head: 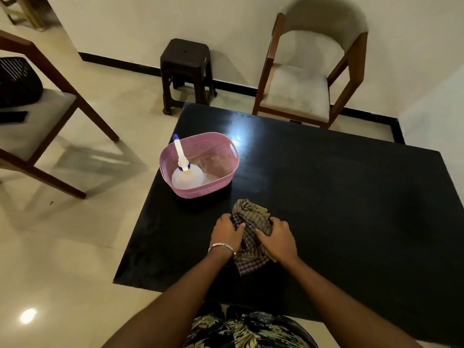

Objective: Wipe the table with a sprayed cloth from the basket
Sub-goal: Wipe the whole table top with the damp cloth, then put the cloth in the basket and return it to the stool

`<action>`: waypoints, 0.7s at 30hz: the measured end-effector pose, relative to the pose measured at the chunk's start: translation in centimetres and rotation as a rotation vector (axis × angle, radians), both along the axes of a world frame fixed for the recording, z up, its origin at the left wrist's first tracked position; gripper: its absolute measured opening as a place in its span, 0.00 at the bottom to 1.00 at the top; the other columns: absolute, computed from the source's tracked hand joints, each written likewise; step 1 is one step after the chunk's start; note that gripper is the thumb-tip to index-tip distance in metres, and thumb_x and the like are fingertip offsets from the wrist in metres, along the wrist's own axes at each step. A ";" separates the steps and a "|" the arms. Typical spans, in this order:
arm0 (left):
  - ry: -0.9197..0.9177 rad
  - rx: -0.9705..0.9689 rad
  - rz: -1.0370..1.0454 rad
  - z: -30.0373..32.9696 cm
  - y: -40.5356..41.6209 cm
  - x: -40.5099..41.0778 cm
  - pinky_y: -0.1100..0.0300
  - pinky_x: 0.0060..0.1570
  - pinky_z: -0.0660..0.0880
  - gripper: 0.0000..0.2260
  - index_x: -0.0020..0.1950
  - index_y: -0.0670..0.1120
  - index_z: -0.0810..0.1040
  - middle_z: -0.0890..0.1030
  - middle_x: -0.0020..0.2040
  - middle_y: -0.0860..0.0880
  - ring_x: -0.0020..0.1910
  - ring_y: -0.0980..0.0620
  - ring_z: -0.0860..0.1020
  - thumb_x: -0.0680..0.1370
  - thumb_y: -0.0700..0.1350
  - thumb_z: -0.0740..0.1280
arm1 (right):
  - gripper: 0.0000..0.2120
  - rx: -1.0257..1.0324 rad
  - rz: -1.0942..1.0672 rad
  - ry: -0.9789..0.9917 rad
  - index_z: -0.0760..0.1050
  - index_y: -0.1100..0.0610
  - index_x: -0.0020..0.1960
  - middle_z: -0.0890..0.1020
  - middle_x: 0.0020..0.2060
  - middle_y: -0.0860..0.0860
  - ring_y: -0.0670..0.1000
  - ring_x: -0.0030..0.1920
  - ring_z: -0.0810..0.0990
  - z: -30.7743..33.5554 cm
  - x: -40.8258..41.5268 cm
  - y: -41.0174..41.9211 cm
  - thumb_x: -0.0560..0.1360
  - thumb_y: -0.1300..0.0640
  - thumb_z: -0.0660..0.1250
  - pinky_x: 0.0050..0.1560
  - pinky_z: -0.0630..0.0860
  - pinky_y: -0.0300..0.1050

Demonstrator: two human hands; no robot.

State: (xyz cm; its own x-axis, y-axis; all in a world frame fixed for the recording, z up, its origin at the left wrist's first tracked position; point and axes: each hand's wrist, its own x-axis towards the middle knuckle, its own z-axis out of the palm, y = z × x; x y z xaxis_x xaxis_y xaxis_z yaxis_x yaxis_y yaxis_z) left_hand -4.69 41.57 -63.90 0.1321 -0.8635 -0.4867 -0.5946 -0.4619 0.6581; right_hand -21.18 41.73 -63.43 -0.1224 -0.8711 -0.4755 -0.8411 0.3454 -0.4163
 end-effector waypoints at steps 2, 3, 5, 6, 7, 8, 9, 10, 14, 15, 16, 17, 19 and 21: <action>0.030 0.076 -0.001 0.0 -0.4 -0.5 0.52 0.58 0.73 0.23 0.64 0.43 0.70 0.77 0.61 0.42 0.59 0.44 0.76 0.75 0.54 0.69 | 0.36 0.070 -0.086 -0.047 0.66 0.55 0.71 0.73 0.63 0.55 0.56 0.61 0.76 0.0 0.5 -0.8 0.71 0.38 0.71 0.60 0.76 0.51; 0.040 0.113 -0.003 -0.1 -0.5 -0.6 0.53 0.57 0.74 0.23 0.64 0.43 0.71 0.78 0.60 0.42 0.59 0.44 0.77 0.75 0.54 0.69 | 0.36 0.103 -0.119 -0.073 0.66 0.55 0.69 0.74 0.61 0.54 0.55 0.60 0.77 0.1 0.7 -1.1 0.69 0.37 0.73 0.58 0.76 0.51; 0.074 0.174 0.007 -0.1 -0.9 -0.6 0.54 0.57 0.74 0.26 0.65 0.42 0.70 0.78 0.60 0.42 0.59 0.44 0.77 0.73 0.54 0.71 | 0.36 0.158 -0.170 -0.127 0.66 0.54 0.65 0.75 0.56 0.51 0.53 0.57 0.78 -0.1 0.6 -1.4 0.67 0.37 0.76 0.56 0.78 0.51; 0.097 0.201 0.022 -0.1 -1.1 -0.5 0.54 0.57 0.73 0.27 0.66 0.42 0.70 0.78 0.60 0.42 0.59 0.44 0.77 0.73 0.54 0.73 | 0.34 0.183 -0.193 -0.159 0.67 0.55 0.62 0.76 0.54 0.50 0.52 0.55 0.78 -0.2 0.5 -1.5 0.67 0.38 0.76 0.55 0.78 0.50; 0.124 0.227 0.039 0.0 -1.3 -0.2 0.55 0.57 0.73 0.29 0.67 0.42 0.69 0.78 0.61 0.42 0.59 0.44 0.77 0.72 0.53 0.74 | 0.31 0.207 -0.207 -0.199 0.69 0.56 0.59 0.77 0.53 0.49 0.51 0.54 0.78 -0.3 0.5 -1.6 0.67 0.40 0.77 0.55 0.79 0.50; 0.153 0.248 0.053 0.1 -1.5 0.0 0.55 0.57 0.73 0.30 0.68 0.42 0.69 0.77 0.62 0.42 0.60 0.44 0.76 0.71 0.52 0.75 | 0.29 0.236 -0.218 -0.248 0.72 0.56 0.58 0.79 0.53 0.50 0.50 0.53 0.79 -0.5 0.4 -1.6 0.67 0.41 0.77 0.55 0.80 0.51; 0.178 0.266 0.061 0.1 -1.7 0.2 0.56 0.56 0.73 0.31 0.69 0.42 0.68 0.77 0.62 0.42 0.60 0.44 0.76 0.70 0.50 0.76 | 0.26 0.264 -0.229 -0.294 0.75 0.56 0.57 0.80 0.53 0.50 0.50 0.53 0.80 -0.5 0.5 -1.4 0.68 0.43 0.77 0.56 0.80 0.52; 0.195 0.278 0.065 0.2 -1.8 0.4 0.56 0.55 0.72 0.31 0.69 0.42 0.69 0.77 0.62 0.43 0.60 0.44 0.76 0.70 0.49 0.76 | 0.23 0.279 -0.238 -0.338 0.76 0.55 0.57 0.82 0.53 0.51 0.50 0.52 0.81 -0.5 0.6 -1.2 0.69 0.45 0.77 0.56 0.80 0.53; 0.244 0.261 0.092 -0.3 -1.9 1.1 0.51 0.56 0.78 0.11 0.51 0.45 0.82 0.83 0.49 0.45 0.50 0.47 0.81 0.70 0.44 0.75 | 0.11 0.248 -0.293 -0.513 0.76 0.52 0.56 0.82 0.53 0.51 0.49 0.53 0.81 0.6 1.2 -0.1 0.75 0.55 0.73 0.59 0.79 0.54; 0.259 0.242 0.105 -0.3 -1.8 1.2 0.50 0.55 0.78 0.06 0.45 0.47 0.82 0.84 0.46 0.45 0.48 0.47 0.82 0.70 0.42 0.74 | 0.10 0.244 -0.305 -0.549 0.76 0.51 0.55 0.82 0.53 0.51 0.49 0.53 0.81 1.1 1.2 -0.1 0.76 0.57 0.72 0.58 0.80 0.53; 0.277 0.227 0.124 -0.2 -1.8 1.4 0.51 0.53 0.79 0.05 0.43 0.49 0.81 0.84 0.44 0.46 0.47 0.47 0.82 0.70 0.39 0.73 | 0.09 0.246 -0.310 -0.572 0.76 0.51 0.55 0.82 0.53 0.50 0.49 0.53 0.81 1.6 1.2 -0.1 0.76 0.58 0.71 0.56 0.80 0.51; 0.308 0.216 0.147 0.0 -1.8 1.6 0.53 0.52 0.79 0.07 0.42 0.49 0.81 0.83 0.44 0.46 0.48 0.46 0.82 0.71 0.37 0.72 | 0.09 0.256 -0.310 -0.582 0.75 0.51 0.56 0.82 0.53 0.50 0.48 0.52 0.81 2.1 1.1 -0.2 0.77 0.58 0.70 0.53 0.80 0.49; 0.377 0.219 0.187 0.4 -1.9 2.1 0.57 0.46 0.78 0.08 0.46 0.46 0.80 0.82 0.45 0.45 0.47 0.47 0.81 0.73 0.33 0.69 | 0.10 0.294 -0.333 -0.606 0.75 0.52 0.59 0.82 0.52 0.49 0.48 0.52 0.82 2.8 0.6 -0.5 0.78 0.57 0.69 0.50 0.80 0.48; 0.466 0.269 0.221 0.4 -2.2 2.5 0.59 0.44 0.77 0.08 0.50 0.43 0.79 0.82 0.47 0.44 0.46 0.47 0.80 0.74 0.32 0.68 | 0.11 0.329 -0.366 -0.649 0.76 0.52 0.60 0.84 0.52 0.50 0.50 0.53 0.83 3.4 0.2 -0.8 0.78 0.56 0.69 0.55 0.80 0.52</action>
